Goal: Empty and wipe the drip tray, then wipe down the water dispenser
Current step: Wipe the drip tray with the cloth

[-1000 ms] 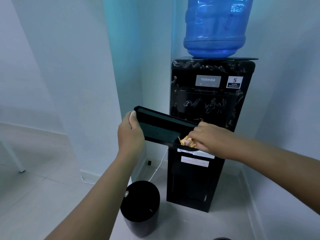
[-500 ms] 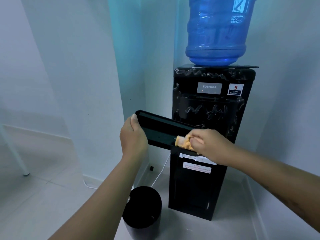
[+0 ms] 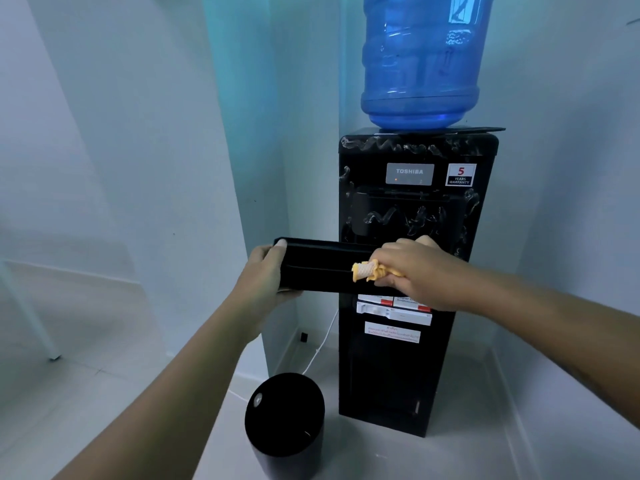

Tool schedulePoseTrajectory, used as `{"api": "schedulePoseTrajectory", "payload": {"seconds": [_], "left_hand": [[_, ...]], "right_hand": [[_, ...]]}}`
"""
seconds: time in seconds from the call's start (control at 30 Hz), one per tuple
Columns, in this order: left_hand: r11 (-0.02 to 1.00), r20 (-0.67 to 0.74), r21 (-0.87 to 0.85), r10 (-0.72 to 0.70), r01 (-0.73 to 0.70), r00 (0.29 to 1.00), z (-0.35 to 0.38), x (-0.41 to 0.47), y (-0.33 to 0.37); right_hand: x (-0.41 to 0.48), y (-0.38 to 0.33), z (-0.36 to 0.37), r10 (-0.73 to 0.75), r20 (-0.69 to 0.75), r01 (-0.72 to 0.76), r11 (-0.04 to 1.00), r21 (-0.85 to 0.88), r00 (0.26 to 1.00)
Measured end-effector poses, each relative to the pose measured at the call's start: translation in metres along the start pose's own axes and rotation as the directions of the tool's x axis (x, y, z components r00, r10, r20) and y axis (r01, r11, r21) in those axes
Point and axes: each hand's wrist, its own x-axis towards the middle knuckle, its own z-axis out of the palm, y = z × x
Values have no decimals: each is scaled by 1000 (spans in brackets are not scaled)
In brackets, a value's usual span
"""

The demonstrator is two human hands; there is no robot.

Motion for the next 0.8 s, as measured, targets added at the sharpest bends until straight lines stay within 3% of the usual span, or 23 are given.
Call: {"api": "schedulePoseTrajectory", "payload": {"seconds": [0.17, 0.27, 0.43, 0.53, 0.6, 0.7, 0.8], "left_hand": [[921, 264, 293, 179, -256, 948, -18, -4, 12], [883, 404, 313, 209, -349, 890, -24, -4, 21], [832, 309, 245, 420, -498, 853, -19, -4, 22], [834, 271, 245, 430, -494, 861, -19, -4, 22], [836, 263, 266, 416, -480, 870, -12, -6, 20], [849, 292, 216, 415, -482, 862, -1, -9, 14], [825, 273, 222, 459, -519, 846, 0, -13, 13]], "right_hand": [[-2, 11, -29, 28, 136, -64, 962, 267, 990], [-3, 18, -39, 32, 230, -115, 926, 359, 973], [-1, 22, -34, 99, 202, -184, 867, 464, 974], [-1, 12, -27, 175, 34, -167, 836, 523, 984], [6, -13, -16, 207, -188, -106, 892, 440, 960], [16, -63, -2, 85, -483, 15, 980, 200, 871], [22, -84, 3, -164, -536, 123, 986, -112, 828]]}}
